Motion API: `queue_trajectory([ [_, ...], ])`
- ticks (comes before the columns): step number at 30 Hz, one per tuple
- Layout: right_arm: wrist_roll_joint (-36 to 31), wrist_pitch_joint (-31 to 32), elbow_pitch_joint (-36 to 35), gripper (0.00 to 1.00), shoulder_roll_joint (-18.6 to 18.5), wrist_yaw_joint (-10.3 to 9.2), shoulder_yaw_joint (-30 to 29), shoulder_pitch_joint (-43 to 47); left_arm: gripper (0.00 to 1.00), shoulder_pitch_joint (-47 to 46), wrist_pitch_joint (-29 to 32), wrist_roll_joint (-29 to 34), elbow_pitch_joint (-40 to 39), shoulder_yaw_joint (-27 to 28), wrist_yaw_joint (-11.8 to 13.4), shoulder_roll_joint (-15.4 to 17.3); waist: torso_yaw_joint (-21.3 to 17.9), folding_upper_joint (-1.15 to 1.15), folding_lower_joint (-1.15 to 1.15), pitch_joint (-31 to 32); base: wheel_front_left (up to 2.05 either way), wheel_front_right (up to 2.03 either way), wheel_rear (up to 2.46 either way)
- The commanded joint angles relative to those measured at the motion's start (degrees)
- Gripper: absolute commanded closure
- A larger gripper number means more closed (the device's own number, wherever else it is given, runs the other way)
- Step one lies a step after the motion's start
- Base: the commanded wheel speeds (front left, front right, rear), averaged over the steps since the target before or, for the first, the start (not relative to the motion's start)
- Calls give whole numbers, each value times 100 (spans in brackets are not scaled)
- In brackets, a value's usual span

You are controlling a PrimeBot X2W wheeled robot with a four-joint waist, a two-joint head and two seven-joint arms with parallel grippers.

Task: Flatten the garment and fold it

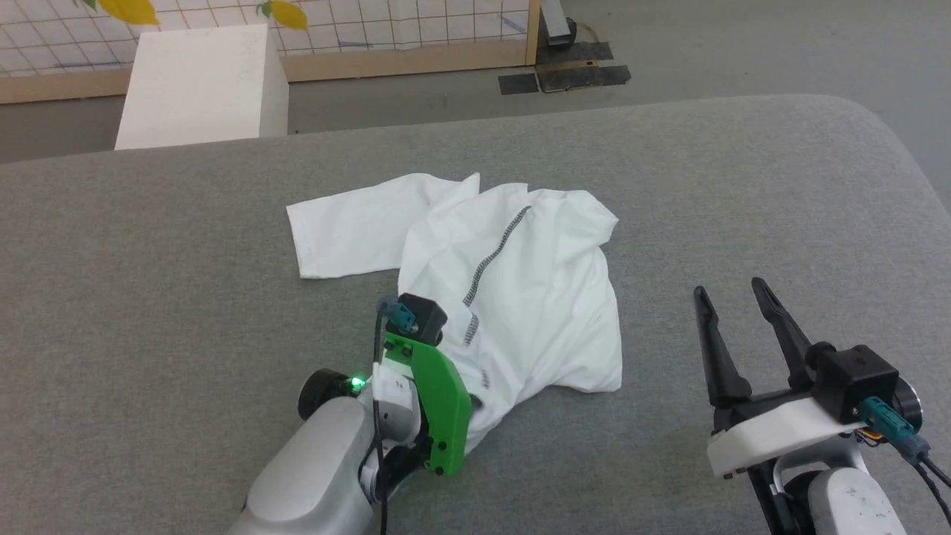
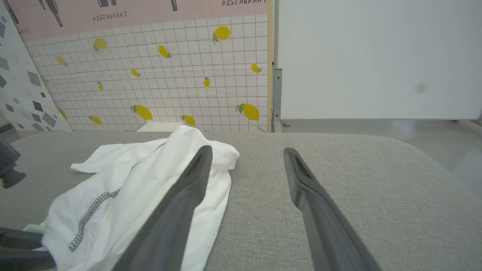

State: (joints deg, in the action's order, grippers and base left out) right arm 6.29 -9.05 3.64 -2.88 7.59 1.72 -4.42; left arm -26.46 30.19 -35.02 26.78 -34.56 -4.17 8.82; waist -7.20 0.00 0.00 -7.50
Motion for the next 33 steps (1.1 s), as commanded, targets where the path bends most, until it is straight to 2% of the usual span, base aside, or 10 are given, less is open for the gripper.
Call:
queue_trajectory([
  [1,29,-16,19,0,0,-10,10,-34,0,218,-116,-52,-30,33,91,-17,65,0,0,29,0,0,0],
  [7,-32,21,-2,0,0,-10,0,15,0,454,-1219,55,-743,545,512,161,233,0,0,145,0,0,0],
  [12,-77,71,-67,0,1,-10,-8,60,0,743,-2533,356,-1459,1068,874,450,375,0,0,238,0,0,0],
  [17,-132,117,-128,0,1,-10,-11,100,0,1057,-3896,686,-1729,1469,1025,728,530,0,0,312,0,0,0],
  [19,-150,142,-156,0,1,-10,-9,118,0,1199,-4250,761,-1687,1600,1059,795,581,0,0,335,0,0,0],
  [24,-218,225,-218,0,1,-10,7,142,0,1557,-4508,940,-1711,1988,1070,765,736,0,0,362,0,0,0],
  [29,-298,463,-304,0,1,-10,40,-79,0,1903,-4516,1293,-2155,2498,860,408,1009,0,0,259,0,0,0],
  [33,-344,1081,-156,0,1,-10,69,-626,0,2025,-4517,1553,-2340,2762,624,83,1232,0,0,94,0,0,0],
])
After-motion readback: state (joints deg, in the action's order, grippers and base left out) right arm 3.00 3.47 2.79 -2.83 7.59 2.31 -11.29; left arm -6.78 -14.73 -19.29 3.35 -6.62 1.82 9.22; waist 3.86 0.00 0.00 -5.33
